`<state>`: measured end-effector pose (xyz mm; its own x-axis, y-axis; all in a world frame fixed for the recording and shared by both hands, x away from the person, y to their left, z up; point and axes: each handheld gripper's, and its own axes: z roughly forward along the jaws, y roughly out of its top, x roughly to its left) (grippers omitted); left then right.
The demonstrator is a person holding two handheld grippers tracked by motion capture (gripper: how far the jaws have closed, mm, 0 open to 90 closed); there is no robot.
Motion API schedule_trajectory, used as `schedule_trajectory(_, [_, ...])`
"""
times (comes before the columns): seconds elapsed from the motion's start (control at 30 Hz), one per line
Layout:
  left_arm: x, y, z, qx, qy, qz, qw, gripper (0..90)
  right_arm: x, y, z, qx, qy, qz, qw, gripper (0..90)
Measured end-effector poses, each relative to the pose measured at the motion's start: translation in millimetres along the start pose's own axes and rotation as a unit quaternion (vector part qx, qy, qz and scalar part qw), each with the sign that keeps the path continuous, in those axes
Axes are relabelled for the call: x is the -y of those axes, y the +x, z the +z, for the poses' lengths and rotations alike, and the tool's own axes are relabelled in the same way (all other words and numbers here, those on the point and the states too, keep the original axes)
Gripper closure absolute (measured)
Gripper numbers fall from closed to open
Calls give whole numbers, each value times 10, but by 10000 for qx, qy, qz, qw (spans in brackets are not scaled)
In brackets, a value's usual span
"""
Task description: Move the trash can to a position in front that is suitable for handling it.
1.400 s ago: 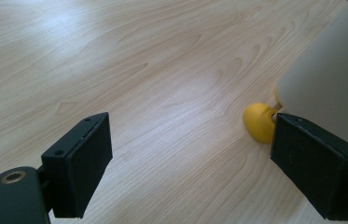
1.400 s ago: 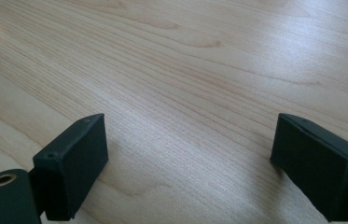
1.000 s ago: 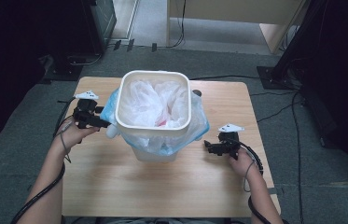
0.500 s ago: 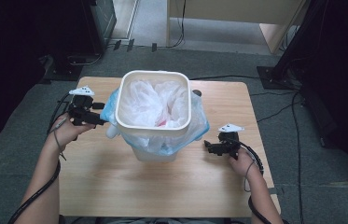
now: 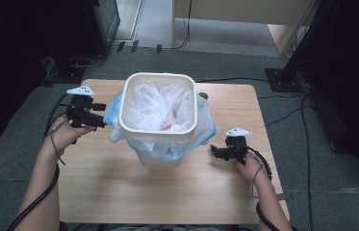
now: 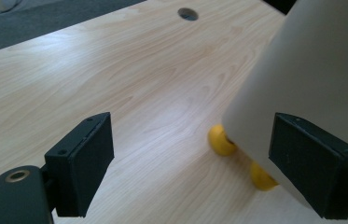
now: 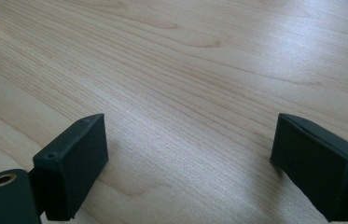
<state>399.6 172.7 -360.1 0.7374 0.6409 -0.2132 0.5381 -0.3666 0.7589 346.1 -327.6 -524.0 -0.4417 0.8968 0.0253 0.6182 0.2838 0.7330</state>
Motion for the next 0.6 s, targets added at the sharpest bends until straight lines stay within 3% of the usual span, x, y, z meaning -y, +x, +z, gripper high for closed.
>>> schedule_trajectory(0.27, [-67,-80,-80,-151,-4,227,9996,136,0,2,0,-4,6,8,10000,108])
schedule_trajectory(0.37, [-81,-97,-105,-150,-32,193,9997,136,0,2,0,-4,6,7,10000,108])
schedule_trajectory(0.47, [-96,-89,-142,-22,-97,98,9999,136,0,2,0,-3,5,8,10000,108])
schedule_trajectory(0.6, [-124,-115,-203,-99,-141,144,9997,136,0,2,0,-2,6,6,10000,108])
